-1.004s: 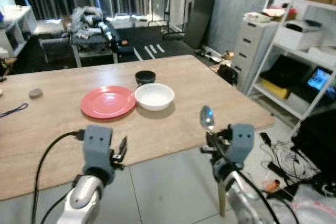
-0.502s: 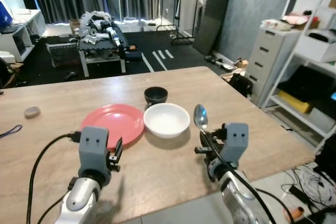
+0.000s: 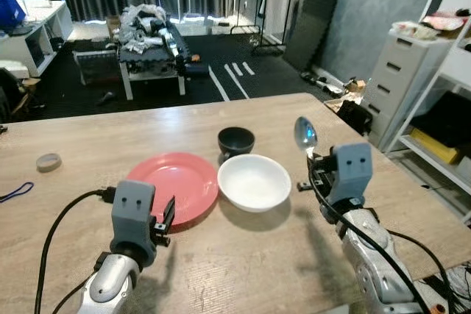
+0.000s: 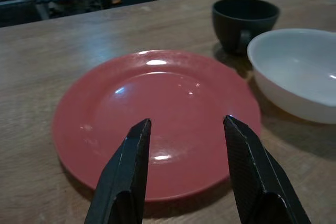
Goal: Setting the table
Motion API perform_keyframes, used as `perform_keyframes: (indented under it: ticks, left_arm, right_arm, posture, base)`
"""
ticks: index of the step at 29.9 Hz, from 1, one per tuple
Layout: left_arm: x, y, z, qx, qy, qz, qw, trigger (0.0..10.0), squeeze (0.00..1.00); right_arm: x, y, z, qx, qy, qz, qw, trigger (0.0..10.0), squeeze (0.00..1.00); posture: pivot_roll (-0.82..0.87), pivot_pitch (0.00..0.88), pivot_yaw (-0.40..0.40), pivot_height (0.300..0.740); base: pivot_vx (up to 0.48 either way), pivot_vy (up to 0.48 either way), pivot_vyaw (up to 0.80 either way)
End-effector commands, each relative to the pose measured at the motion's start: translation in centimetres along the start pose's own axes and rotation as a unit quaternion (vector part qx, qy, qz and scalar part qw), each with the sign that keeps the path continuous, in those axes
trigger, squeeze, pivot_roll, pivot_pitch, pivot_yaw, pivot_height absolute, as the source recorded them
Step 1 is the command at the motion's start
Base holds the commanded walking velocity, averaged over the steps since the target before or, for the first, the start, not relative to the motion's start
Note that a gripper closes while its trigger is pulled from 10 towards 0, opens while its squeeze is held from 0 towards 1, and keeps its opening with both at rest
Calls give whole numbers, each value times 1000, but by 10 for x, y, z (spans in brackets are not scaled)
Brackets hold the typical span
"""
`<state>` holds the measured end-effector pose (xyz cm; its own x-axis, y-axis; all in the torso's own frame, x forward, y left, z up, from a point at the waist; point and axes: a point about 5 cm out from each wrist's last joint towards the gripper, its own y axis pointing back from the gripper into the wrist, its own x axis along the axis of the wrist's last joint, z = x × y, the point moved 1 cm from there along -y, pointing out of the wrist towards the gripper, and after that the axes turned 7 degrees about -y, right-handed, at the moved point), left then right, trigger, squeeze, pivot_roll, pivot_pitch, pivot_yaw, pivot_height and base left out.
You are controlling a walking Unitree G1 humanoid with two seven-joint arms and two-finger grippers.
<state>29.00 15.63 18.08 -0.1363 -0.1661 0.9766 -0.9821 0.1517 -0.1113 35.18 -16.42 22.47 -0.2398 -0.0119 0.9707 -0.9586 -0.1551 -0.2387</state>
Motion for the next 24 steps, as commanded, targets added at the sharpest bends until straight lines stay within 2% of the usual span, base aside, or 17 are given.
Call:
perform_keyframes:
  ticks: [1,5,9,12,15,18,20,22,23,24]
  left_arm:
    - [-4,5,1,-13,4,-10,1000,10000,0]
    - [-6,16,1,-49,2,-21,999,10000,0]
    - [-9,22,-1,-61,1,-31,998,10000,0]
    - [-12,28,-6,-58,-1,-42,997,10000,0]
    - [-15,32,-13,-49,-4,-51,997,10000,0]
    - [-15,32,-14,-47,-4,-52,997,10000,0]
    - [-16,32,-12,-50,-5,-56,997,10000,0]
    - [-15,32,-12,-50,-6,-57,997,10000,0]
    - [-15,32,-12,-50,-6,-57,997,10000,0]
    - [-15,32,-12,-48,-6,-57,997,10000,0]
  right_arm:
    - [1,-2,0,5,6,-5,1000,10000,0]
    - [9,-8,-4,27,-27,-7,999,10000,0]
    - [11,-3,-11,58,-49,-23,997,10000,0]
    - [6,11,-22,100,-84,-64,989,10000,0]
    - [-1,35,-40,157,-131,-103,974,10000,0]
    - [-1,39,-43,164,-136,-107,971,10000,0]
    - [-7,47,-58,188,-141,-128,964,10000,0]
    - [-23,62,-79,224,-124,-169,952,10000,0]
    - [-23,62,-79,224,-124,-169,952,10000,0]
    - [-30,67,-86,234,-118,-182,948,10000,0]
  posture:
    - [90,94,35,740]
    - [97,101,27,740]
    - [106,113,17,740]
    - [110,123,8,740]
    - [103,129,11,740]
    - [103,129,11,740]
    - [100,134,9,740]
    - [111,137,13,740]
    - [111,137,13,740]
    - [111,137,13,740]
  base:
    - [0,0,0]
    - [0,0,0]
    - [0,0,0]
    - [0,0,0]
    - [0,0,0]
    - [0,0,0]
    - [0,0,0]
    - [0,0,0]
    - [0,0,0]
    - [0,0,0]
